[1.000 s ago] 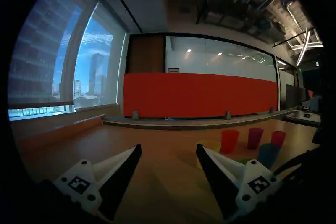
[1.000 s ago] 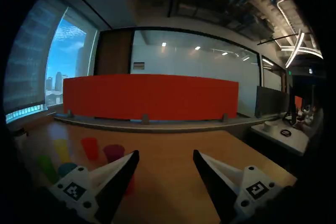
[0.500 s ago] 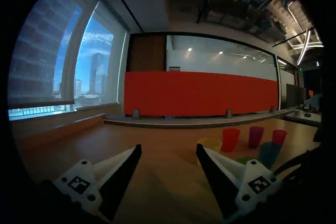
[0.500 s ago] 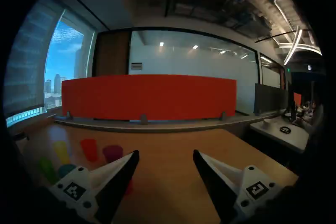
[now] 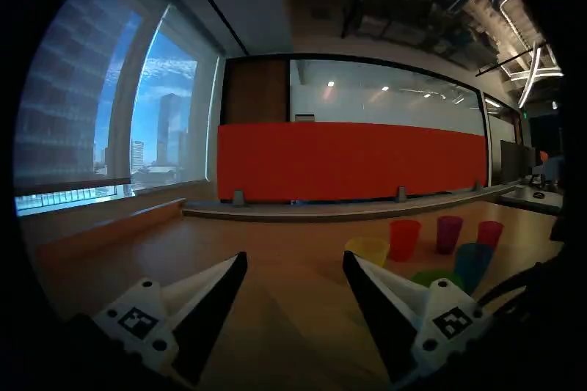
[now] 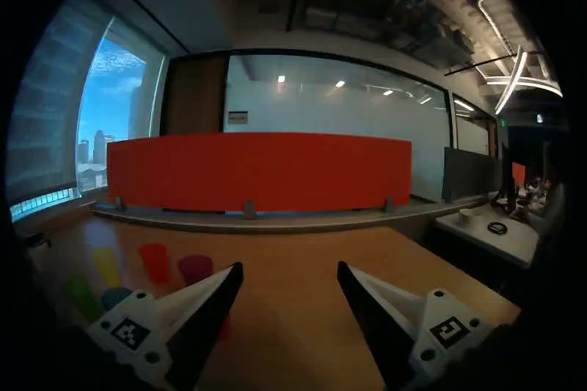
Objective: Pour water
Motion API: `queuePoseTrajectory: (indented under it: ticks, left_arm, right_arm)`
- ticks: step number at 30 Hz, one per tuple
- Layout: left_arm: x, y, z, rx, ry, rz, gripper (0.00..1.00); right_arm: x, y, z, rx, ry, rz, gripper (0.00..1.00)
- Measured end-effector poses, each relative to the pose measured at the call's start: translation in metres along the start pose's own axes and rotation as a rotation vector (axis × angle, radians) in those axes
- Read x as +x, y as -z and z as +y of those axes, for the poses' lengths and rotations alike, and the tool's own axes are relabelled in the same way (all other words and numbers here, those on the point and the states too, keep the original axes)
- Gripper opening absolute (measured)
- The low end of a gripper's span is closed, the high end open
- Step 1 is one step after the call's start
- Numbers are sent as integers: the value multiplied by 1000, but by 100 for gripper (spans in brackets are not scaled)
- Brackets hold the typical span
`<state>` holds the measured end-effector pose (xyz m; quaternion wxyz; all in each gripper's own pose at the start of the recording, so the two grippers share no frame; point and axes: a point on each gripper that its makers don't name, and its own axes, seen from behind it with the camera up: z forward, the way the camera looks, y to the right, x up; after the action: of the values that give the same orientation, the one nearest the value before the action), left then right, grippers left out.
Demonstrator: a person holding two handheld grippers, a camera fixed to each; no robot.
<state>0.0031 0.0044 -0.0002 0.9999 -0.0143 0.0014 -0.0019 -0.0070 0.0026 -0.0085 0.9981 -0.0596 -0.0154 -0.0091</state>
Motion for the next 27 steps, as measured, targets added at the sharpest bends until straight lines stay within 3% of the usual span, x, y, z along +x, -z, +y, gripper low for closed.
queuePoseTrajectory:
  ticks: [15,27]
  left_arm:
    - [-3,1,1,-1,-3,-1,97]
    - [-3,1,2,-1,-3,-1,97]
  right_arm:
    - [6,6,0,3,10,21,99]
    - [14,16,-5,0,88,107,99]
